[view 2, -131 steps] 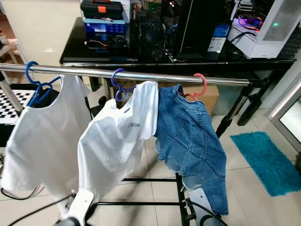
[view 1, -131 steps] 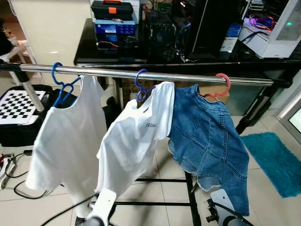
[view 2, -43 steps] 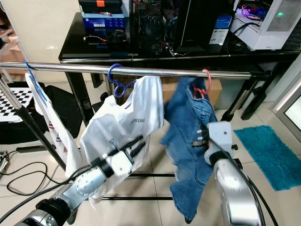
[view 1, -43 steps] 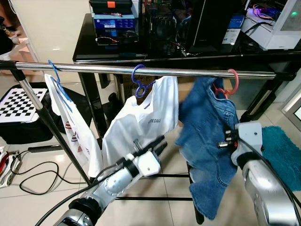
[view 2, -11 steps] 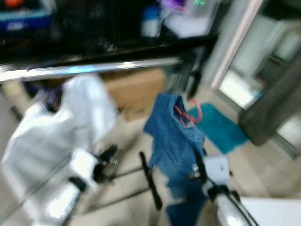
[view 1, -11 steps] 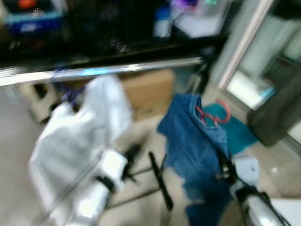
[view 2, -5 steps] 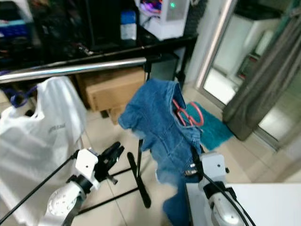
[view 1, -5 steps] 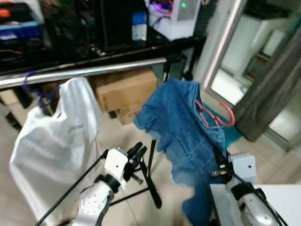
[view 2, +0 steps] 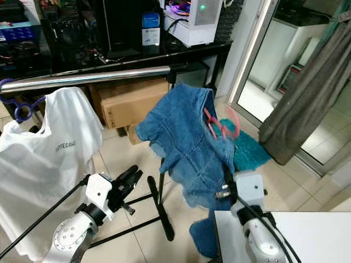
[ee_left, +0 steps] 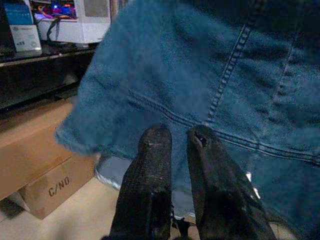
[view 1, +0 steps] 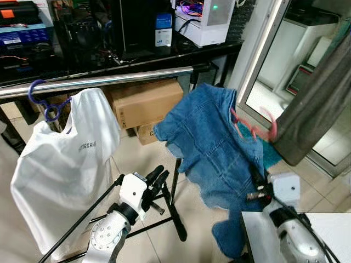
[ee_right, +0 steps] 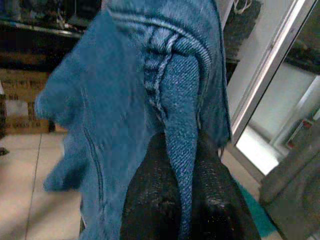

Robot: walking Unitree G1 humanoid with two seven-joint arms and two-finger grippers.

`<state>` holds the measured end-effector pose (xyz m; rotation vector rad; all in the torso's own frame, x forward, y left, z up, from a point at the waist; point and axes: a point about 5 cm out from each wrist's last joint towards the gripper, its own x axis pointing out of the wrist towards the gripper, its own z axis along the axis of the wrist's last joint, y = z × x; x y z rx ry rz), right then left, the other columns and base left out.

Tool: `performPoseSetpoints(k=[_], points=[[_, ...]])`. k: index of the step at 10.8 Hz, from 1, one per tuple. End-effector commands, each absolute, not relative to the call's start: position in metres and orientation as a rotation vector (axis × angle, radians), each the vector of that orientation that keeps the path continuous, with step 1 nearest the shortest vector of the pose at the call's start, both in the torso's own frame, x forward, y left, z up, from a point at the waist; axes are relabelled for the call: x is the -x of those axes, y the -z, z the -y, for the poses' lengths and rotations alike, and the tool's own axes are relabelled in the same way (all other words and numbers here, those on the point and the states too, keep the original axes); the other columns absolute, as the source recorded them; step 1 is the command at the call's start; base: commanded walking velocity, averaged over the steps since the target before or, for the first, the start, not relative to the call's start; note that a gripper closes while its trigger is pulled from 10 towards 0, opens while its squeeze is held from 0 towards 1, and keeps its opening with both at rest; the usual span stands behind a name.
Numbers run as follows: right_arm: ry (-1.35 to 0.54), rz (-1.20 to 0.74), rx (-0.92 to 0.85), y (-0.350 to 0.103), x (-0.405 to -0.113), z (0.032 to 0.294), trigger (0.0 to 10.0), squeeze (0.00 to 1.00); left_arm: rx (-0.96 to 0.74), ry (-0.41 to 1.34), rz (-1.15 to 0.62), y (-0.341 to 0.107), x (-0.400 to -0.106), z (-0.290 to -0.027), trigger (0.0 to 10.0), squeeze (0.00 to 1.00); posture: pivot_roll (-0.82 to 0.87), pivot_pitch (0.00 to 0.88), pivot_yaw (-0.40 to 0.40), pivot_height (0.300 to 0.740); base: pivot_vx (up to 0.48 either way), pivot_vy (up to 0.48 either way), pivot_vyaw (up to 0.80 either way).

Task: Hang hanger

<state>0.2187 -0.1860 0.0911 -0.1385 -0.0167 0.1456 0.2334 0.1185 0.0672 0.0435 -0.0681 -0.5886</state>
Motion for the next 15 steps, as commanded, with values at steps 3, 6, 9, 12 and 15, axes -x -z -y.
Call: performPoseSetpoints(k=[3, 6, 9, 12, 15], points=[[-0.033, 0.197, 0.111, -0.134, -0.228, 0.199, 10.0, 0.00, -0.076, 0.612, 0.156, -0.090, -0.239, -0.116, 10.0, 0.00, 0.06, 0.057, -0.046, 0.740, 0.000, 0.000, 0.00], [-0.030, 0.243, 0.074, -0.149, -0.236, 0.195, 10.0, 0.00, -0.111, 0.623, 0.220, -0.103, -0.243, -0.113, 10.0, 0.00, 0.05, 0.055, -0.035, 0.740, 0.000, 0.000, 0.00], [0.077, 0.249, 0.055, -0.154, -0.237, 0.206, 10.0, 0.00, -0.107, 0.612, 0.236, -0.109, -0.244, -0.110, 10.0, 0.00, 0.04, 0.058, -0.030, 0.740, 0.000, 0.000, 0.00], [0.093, 0.242, 0.054, -0.154, -0.236, 0.208, 10.0, 0.00, -0.102, 0.592, 0.262, -0.115, -0.246, -0.107, 10.0, 0.00, 0.05, 0.055, -0.035, 0.740, 0.000, 0.000, 0.00], [0.098, 0.221, 0.041, -0.148, -0.234, 0.205, 10.0, 0.00, -0.113, 0.580, 0.285, -0.120, -0.248, -0.106, 10.0, 0.00, 0.05, 0.050, -0.034, 0.740, 0.000, -0.096, 0.00]])
